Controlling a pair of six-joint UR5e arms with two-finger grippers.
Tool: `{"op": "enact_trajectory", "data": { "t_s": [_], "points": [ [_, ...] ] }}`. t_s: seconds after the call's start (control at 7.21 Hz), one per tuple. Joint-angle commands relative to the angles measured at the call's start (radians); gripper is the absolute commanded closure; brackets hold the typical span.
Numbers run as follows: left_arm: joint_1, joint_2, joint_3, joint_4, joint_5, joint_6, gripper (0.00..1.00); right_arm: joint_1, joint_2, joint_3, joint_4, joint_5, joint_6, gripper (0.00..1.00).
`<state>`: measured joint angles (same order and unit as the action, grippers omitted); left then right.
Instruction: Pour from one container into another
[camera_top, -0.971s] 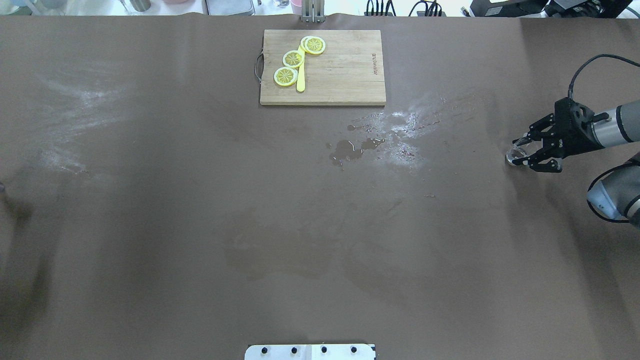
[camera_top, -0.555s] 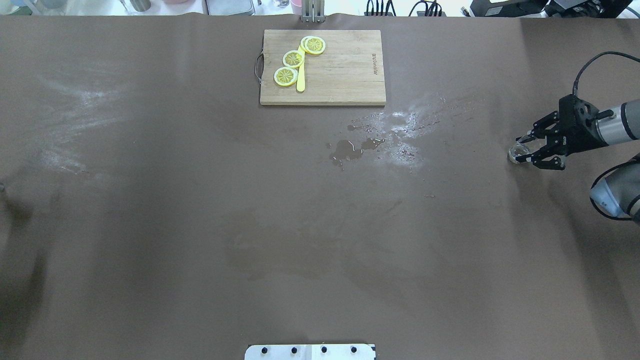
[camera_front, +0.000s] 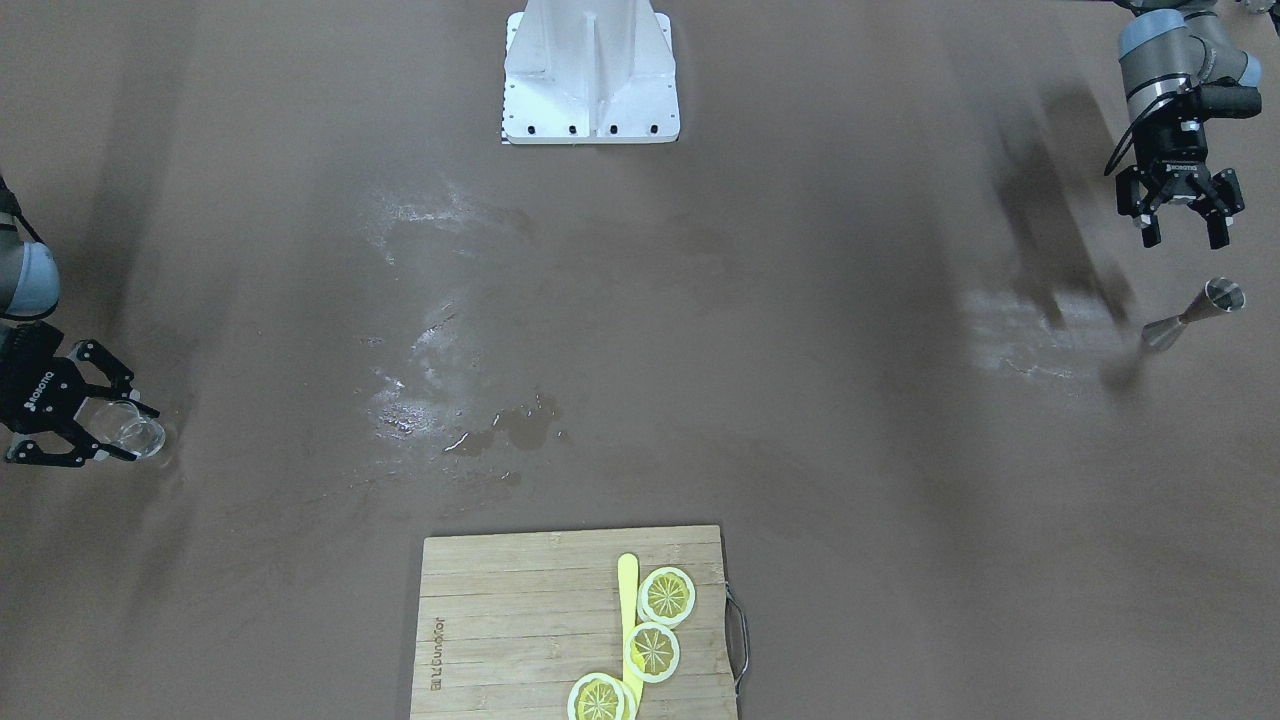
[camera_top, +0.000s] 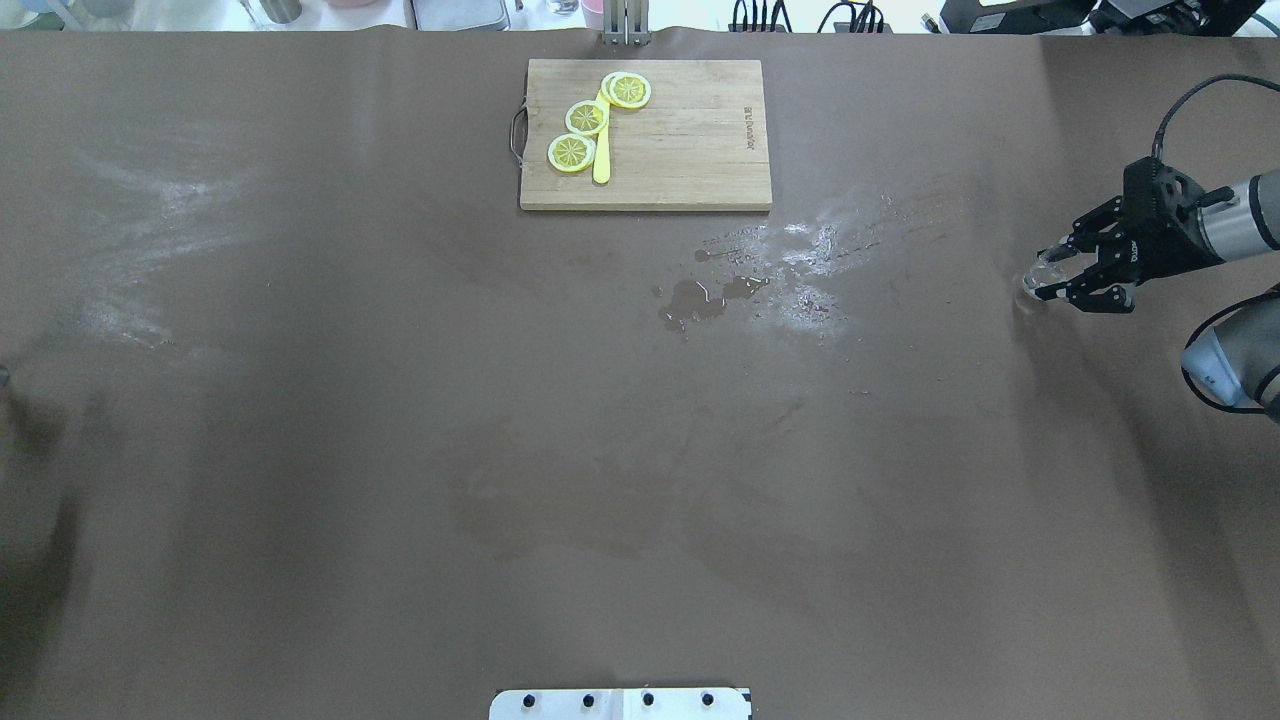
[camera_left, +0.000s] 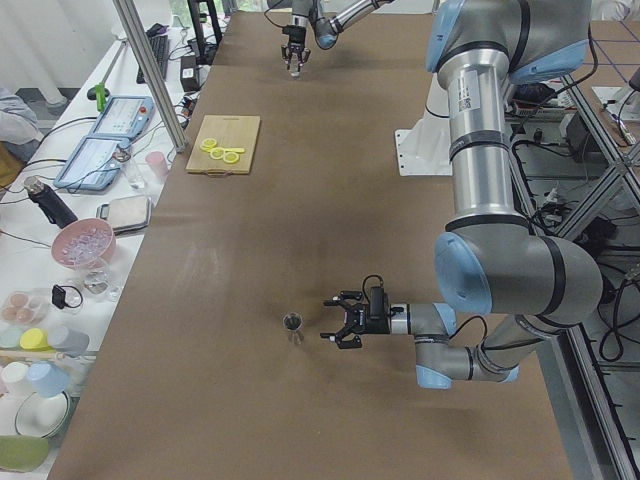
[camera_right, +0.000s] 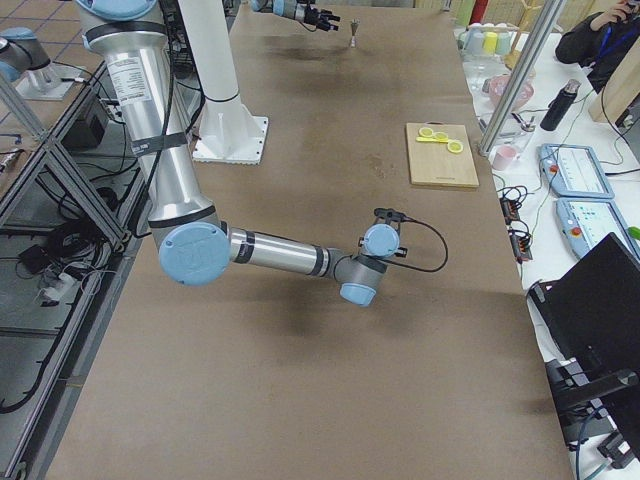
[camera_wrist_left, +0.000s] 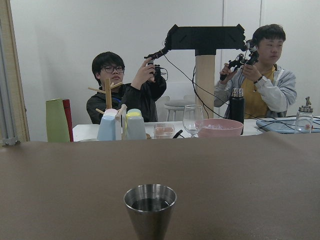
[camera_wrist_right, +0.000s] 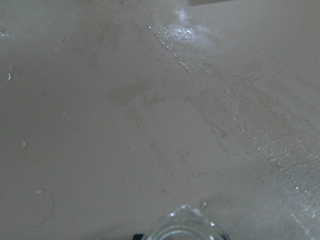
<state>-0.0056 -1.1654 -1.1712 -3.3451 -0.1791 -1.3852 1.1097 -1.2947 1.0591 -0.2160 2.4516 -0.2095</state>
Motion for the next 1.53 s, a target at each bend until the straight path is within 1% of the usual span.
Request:
{"op": "enact_trajectory", "data": {
  "t_s": [0.0,0.14,0.28,0.42,0.55,0.69,0.83,0.97,1.11,1.39],
  "points": [
    [0.001,-0.004,0.008,0.285,0.036,-0.327,0.06,0.016,0.070,0.007,-0.008,-0.002,-0.005,1.00],
    [-0.004,-0.005,-0.005,0.438,0.033,-0.468,0.06,0.015,0.110,0.012,-0.008,0.004,-0.007,1.00],
    [-0.014,-0.003,-0.014,0.516,0.027,-0.541,0.07,0.012,0.133,0.041,-0.010,0.013,-0.005,1.00],
    [-0.020,-0.003,-0.016,0.529,0.018,-0.535,0.07,0.012,0.155,0.054,-0.023,0.050,-0.007,1.00],
    [-0.065,-0.007,-0.019,0.580,-0.043,-0.540,0.08,0.012,0.178,0.102,-0.105,0.094,-0.010,1.00],
    [-0.082,-0.010,-0.043,0.658,-0.063,-0.543,0.08,0.010,0.176,0.171,-0.188,0.096,-0.060,1.00],
    [-0.097,-0.019,-0.057,0.709,-0.088,-0.551,0.11,0.004,0.175,0.240,-0.283,0.093,-0.112,1.00],
    [-0.105,-0.029,-0.076,0.711,-0.089,-0.560,0.11,0.003,0.175,0.290,-0.349,0.093,-0.157,1.00],
    [-0.111,-0.033,-0.077,0.711,-0.091,-0.563,0.11,0.004,0.175,0.336,-0.408,0.093,-0.163,1.00],
    [-0.146,-0.037,-0.090,0.725,-0.103,-0.560,0.11,-0.004,0.175,0.383,-0.474,0.084,-0.208,1.00]
  ]
}}
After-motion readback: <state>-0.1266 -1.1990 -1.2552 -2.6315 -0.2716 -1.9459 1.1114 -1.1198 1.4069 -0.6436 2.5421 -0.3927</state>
